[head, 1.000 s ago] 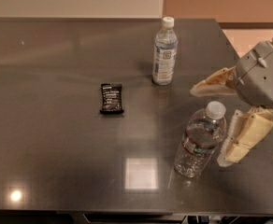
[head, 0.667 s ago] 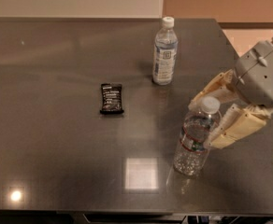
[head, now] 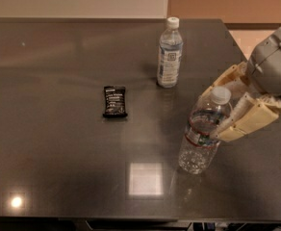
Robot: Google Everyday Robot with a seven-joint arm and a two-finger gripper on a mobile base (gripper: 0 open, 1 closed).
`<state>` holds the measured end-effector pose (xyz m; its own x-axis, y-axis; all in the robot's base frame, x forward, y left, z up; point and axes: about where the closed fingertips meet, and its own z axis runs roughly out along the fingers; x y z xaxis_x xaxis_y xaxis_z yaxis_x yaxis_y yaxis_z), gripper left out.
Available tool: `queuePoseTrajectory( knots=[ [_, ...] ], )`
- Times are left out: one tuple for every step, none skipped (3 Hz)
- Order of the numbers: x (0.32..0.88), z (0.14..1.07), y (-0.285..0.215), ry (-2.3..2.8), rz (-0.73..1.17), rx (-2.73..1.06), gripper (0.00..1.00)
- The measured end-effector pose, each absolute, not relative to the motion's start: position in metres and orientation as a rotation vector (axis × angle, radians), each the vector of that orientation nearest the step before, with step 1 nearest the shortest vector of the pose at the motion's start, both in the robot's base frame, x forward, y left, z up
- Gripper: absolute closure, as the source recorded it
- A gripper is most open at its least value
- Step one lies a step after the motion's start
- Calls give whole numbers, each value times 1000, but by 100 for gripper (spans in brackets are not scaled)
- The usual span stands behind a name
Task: Pick water bottle
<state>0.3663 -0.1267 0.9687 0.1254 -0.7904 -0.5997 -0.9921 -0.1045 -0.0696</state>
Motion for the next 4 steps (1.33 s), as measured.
queuePoseTrajectory(
  knots=[
    [371, 996, -129, 1720, 599, -1906, 100],
    [384, 1060, -124, 1691, 558, -1860, 100],
    [392, 1065, -120, 1677, 528, -1832, 100],
    [393, 1065, -120, 1676, 526, -1829, 100]
  ],
)
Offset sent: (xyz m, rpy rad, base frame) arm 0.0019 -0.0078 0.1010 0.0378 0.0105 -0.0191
